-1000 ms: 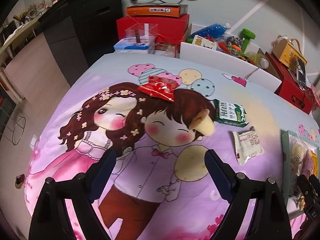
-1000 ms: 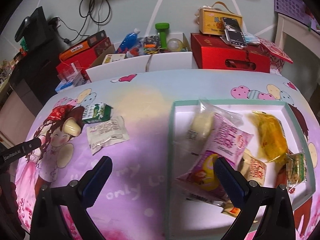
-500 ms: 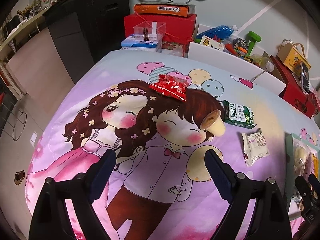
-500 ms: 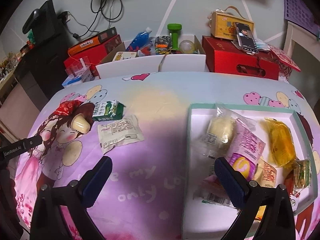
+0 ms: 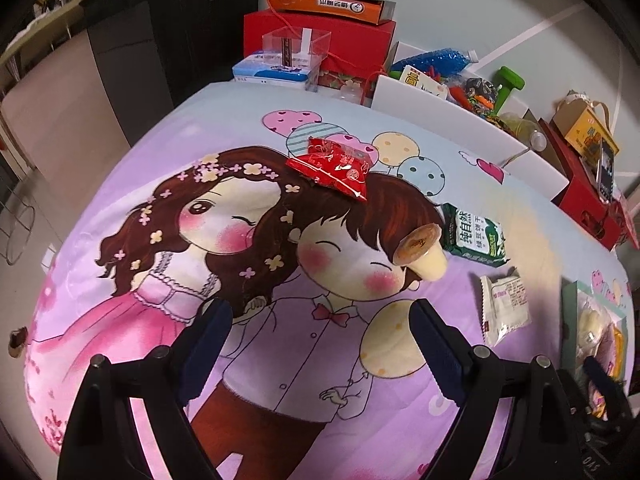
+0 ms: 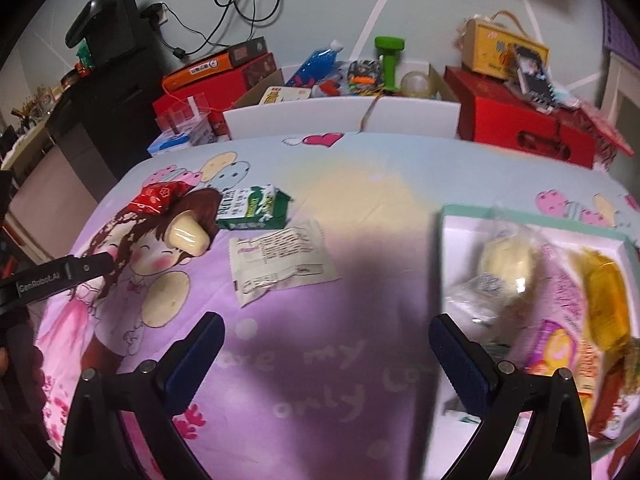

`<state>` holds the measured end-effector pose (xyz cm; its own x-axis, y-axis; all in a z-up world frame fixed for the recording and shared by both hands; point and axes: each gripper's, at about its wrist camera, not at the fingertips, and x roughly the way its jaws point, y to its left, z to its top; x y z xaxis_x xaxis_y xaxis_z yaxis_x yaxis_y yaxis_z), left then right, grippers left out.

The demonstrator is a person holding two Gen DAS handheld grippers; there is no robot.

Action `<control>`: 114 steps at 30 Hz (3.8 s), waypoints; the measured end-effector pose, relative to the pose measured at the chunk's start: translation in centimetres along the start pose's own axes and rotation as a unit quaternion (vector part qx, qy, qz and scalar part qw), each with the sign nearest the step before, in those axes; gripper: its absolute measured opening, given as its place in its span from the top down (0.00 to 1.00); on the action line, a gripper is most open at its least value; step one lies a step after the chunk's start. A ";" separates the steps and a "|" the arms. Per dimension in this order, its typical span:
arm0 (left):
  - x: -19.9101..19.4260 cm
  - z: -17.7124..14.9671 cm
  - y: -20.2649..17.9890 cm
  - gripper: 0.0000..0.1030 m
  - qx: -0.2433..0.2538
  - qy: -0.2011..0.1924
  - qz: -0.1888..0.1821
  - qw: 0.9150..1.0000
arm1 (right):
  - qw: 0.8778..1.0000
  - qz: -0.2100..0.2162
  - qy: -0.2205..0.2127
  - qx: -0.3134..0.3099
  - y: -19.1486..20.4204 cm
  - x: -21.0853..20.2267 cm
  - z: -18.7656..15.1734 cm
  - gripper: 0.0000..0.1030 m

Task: Organize snacks
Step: 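Lower the right tool onto the white biscuit packet and grasp it, then lift the white packet with the right tool while the left approaches the cream bun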

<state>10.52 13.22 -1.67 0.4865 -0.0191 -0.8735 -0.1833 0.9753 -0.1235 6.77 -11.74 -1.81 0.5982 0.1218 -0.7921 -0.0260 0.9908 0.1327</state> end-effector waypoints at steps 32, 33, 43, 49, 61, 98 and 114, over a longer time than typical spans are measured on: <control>5.8 2.8 -5.1 0.13 0.038 -0.002 -0.093 0.995 | 0.998 0.017 0.048 -0.030 2.8 8.5 2.2 0.00; 6.0 2.8 -5.2 0.13 0.040 -0.003 -0.093 0.995 | 0.998 0.014 0.047 -0.035 3.0 8.6 2.3 0.00; 7.6 2.9 -6.6 0.40 0.065 0.009 -0.088 0.994 | 0.999 -0.005 0.034 -0.041 3.3 9.1 2.7 0.09; 7.5 2.8 -7.0 0.58 0.073 0.007 -0.084 0.994 | 0.999 -0.018 0.029 -0.039 2.9 8.8 2.9 0.26; 6.4 3.1 -7.3 0.73 0.086 0.002 -0.077 0.993 | 0.999 -0.014 0.027 -0.029 2.2 8.3 3.1 0.46; 2.5 3.5 -6.1 0.95 0.054 -0.019 -0.143 0.988 | 1.000 -0.013 0.001 0.004 0.5 3.1 2.7 0.48; 5.9 2.3 -8.4 0.55 0.128 -0.010 -0.092 0.987 | 1.000 -0.012 0.011 0.018 -0.3 3.6 2.4 0.48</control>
<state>16.87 5.40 -4.70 0.5095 -0.1984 -0.8373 0.1306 0.9796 -0.1526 10.85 -11.78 -3.26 0.5806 0.0992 -0.8081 0.0170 0.9908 0.1339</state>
